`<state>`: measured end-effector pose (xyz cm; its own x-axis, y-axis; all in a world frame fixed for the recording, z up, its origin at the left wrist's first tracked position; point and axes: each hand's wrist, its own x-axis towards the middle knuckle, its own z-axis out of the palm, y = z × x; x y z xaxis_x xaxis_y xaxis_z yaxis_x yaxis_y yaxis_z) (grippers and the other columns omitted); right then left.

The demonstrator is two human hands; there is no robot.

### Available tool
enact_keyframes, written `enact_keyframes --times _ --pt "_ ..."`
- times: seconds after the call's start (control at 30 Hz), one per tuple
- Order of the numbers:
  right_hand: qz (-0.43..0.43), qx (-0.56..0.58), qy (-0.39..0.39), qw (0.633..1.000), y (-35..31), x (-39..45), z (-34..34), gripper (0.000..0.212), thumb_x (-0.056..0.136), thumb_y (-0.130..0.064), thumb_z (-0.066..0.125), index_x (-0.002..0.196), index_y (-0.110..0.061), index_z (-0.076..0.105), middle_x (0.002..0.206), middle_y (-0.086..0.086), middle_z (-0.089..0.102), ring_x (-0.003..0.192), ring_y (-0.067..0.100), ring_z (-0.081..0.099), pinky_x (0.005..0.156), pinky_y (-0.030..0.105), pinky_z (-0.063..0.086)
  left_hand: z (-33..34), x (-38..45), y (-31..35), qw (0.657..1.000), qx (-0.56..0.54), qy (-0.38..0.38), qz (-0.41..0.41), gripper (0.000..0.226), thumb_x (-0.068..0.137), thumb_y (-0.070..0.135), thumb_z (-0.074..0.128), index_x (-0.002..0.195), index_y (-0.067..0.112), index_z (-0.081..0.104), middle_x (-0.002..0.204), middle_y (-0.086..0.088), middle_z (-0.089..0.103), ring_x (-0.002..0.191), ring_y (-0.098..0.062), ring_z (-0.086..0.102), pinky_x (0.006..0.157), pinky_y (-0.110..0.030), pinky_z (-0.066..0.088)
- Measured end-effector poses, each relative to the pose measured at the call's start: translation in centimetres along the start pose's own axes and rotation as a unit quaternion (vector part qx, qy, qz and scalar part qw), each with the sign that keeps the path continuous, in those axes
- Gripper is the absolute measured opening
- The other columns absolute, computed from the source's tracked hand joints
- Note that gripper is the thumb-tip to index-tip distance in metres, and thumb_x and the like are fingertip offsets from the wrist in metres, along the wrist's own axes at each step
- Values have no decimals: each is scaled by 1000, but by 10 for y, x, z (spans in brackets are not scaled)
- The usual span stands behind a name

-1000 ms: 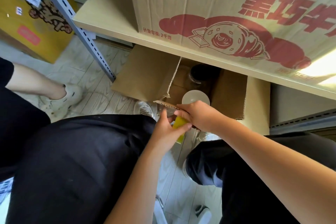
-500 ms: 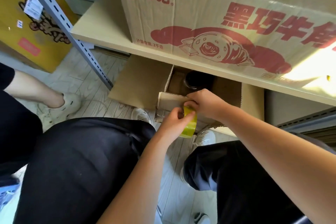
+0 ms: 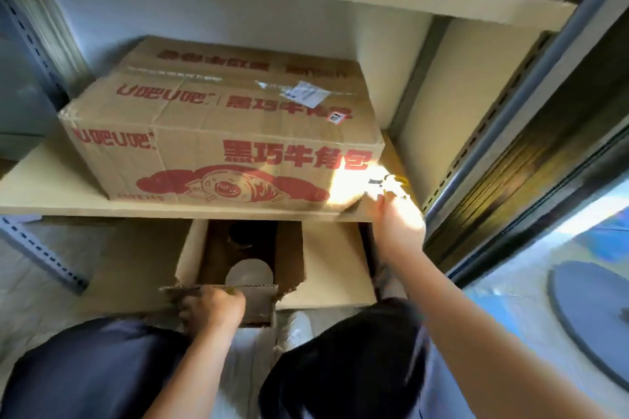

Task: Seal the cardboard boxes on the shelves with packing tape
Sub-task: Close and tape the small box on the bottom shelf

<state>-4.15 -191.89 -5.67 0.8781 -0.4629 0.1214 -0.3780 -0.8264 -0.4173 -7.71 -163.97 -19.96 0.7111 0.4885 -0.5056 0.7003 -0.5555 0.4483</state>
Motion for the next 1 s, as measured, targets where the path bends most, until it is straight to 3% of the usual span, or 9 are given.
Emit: enact_keyframes --times 0.17,0.3,0.5,0.6,0.67,0.77,0.87,0.93,1.0 --pt "-75 -119 -86 986 22 84 4 60 93 -5 53 149 -22 39 146 7 45 129 26 47 105 36 44 12 8 2 999 -42 8 -4 58 81 39 52 124 1 55 126 -29 55 113 -44 55 95 -52 51" --pt "-57 -147 -101 982 23 103 12 35 95 -16 50 129 -13 60 118 15 63 106 32 61 88 34 50 -1 -1 8 993 -121 -1 6 23 88 15 57 99 -3 66 99 -26 69 94 -41 67 85 -43 56" --pt "-24 -167 -137 976 18 47 -23 37 87 -24 63 116 -2 56 105 16 65 95 33 63 72 30 47 -1 8 2 969 -245 -19 -19 19 89 10 58 95 -5 67 92 -24 71 83 -37 68 71 -37 53" --pt "-53 -99 -164 980 18 -27 -35 26 90 -29 64 103 -9 55 87 7 62 81 24 61 65 29 43 -8 -3 -4 955 -295 -33 -4 11 87 6 59 92 0 68 78 -16 71 58 -26 65 59 -32 52" --pt "-73 -25 -238 968 4 -78 -32 20 88 -33 69 98 -20 58 86 -1 65 75 13 62 59 22 43 -13 -11 -9 940 -338 -41 0 7 87 6 63 92 10 61 80 -8 68 50 -21 64 57 -27 48" --pt "-129 24 -325 937 -28 -132 3 16 81 -37 76 90 -29 66 79 -8 69 69 7 61 56 11 40 -14 -11 -23 921 -383 -71 8 21 87 3 68 93 17 53 95 -6 66 50 -18 65 55 -27 50" --pt "-158 23 -393 905 -59 -150 52 17 80 -42 76 84 -27 69 69 -7 61 67 13 54 57 14 38 -19 -7 -33 916 -391 -91 19 27 87 -5 67 99 13 51 108 -12 65 58 -16 64 46 -16 48" --pt "-171 -40 -463 869 -76 -144 73 26 81 -51 72 87 -26 73 77 -4 65 76 14 60 68 22 45 -20 0 -40 923 -369 -107 30 30 88 1 70 107 13 50 108 -6 62 80 -17 62 54 -7 44" --pt "-148 -73 -518 840 -86 -130 84 33 79 -62 69 86 -30 72 77 -7 66 73 11 60 65 22 46 -20 9 -44 923 -361 -131 36 40 82 15 79 111 18 51 113 0 61 99 -18 61 78 -17 50"
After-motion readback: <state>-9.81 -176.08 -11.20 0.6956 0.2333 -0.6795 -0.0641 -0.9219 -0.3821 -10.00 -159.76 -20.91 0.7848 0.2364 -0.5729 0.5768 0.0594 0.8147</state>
